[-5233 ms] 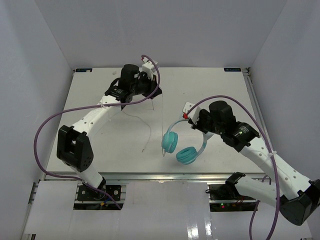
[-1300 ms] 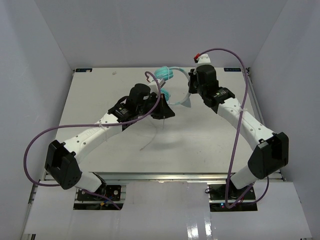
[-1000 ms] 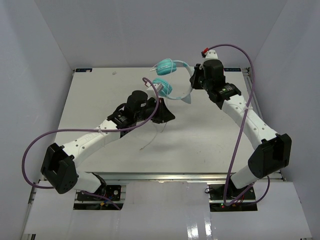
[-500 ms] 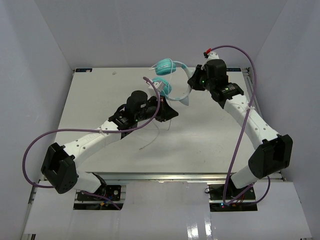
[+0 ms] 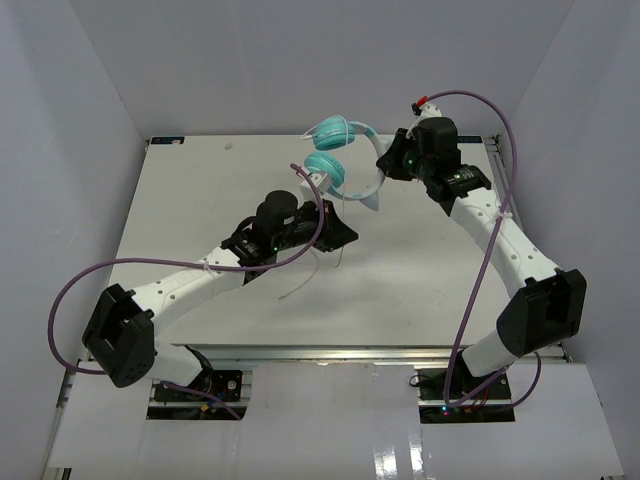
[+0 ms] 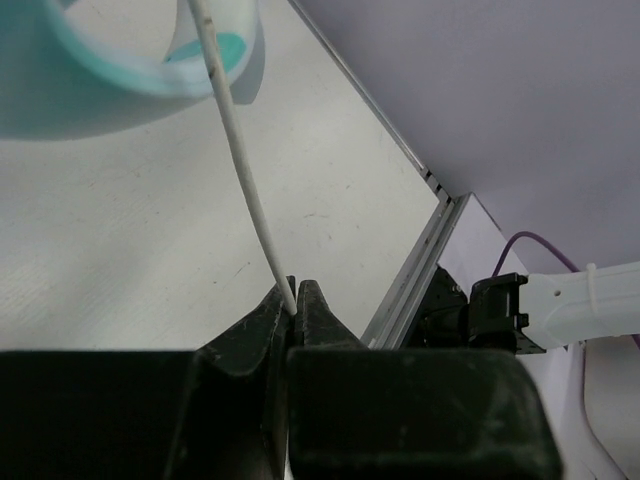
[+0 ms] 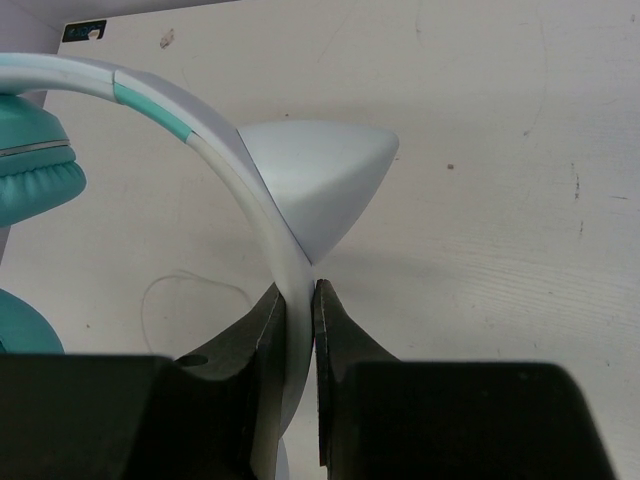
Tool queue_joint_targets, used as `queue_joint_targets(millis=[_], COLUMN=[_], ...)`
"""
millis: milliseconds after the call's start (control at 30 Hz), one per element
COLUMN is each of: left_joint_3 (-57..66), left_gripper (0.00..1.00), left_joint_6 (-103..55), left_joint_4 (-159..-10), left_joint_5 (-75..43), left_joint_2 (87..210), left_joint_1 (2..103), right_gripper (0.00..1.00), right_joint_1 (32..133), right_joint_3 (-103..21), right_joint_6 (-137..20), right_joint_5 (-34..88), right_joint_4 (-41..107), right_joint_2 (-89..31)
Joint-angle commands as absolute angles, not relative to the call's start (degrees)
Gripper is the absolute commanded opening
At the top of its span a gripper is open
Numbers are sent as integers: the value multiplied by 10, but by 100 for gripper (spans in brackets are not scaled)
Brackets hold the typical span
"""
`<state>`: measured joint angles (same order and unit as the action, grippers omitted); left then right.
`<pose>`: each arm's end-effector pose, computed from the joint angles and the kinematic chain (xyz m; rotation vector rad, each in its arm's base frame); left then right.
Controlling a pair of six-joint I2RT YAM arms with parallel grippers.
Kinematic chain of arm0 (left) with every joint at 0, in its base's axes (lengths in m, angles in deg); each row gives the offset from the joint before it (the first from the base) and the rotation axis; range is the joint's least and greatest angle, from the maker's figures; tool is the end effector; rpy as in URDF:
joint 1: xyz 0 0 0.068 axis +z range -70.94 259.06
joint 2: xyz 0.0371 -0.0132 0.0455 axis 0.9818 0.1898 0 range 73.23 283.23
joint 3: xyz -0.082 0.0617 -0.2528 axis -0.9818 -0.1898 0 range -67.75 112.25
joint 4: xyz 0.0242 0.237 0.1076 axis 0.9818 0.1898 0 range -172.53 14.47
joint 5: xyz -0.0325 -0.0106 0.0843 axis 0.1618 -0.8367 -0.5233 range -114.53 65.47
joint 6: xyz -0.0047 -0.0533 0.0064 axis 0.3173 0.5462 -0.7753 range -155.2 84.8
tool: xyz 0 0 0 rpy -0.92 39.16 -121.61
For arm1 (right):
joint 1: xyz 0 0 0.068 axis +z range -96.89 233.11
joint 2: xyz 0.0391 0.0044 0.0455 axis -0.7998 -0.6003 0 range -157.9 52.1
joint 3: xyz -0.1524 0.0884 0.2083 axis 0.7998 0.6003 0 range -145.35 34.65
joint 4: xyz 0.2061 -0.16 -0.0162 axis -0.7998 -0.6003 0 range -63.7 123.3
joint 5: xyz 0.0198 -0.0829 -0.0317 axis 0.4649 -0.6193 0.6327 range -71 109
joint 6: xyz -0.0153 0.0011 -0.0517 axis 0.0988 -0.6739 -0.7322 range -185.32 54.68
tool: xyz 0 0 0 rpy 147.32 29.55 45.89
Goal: Wrap the headphones
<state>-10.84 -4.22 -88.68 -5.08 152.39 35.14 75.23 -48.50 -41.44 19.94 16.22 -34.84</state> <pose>0.2245 -0.2327 0.3058 0.4824 1.9616 -1.1889 0.3302 0.1348 0.3817 0.0193 1.9746 0.5466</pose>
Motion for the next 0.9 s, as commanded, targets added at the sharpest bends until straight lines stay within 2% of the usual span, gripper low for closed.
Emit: queue_joint_targets(millis=[0, 100, 233, 533, 867], left_joint_3=[-139, -146, -126, -73, -153], left_gripper=[16, 17, 10, 4, 1], left_joint_6=[-48, -49, -54, -63, -65], left_joint_4=[-926, -947, -957, -921, -926], left_joint_5=[-60, -62, -60, -65, -66], left_joint_2=[1513, 1519, 1536, 1559, 1519], left_joint_1=[346, 340, 330, 314, 313], right_gripper=[8, 8, 8, 8, 8], right_joint_1=[746, 746, 746, 746, 718], right_joint_3=[-524, -524, -516, -492, -516], right_joint_6=[-382, -380, -381, -391, -382], right_joint_5=[218, 219, 217, 210, 226], right_joint_4=[207, 206, 209, 226, 224], right_joint_2=[-317, -317, -316, -310, -309])
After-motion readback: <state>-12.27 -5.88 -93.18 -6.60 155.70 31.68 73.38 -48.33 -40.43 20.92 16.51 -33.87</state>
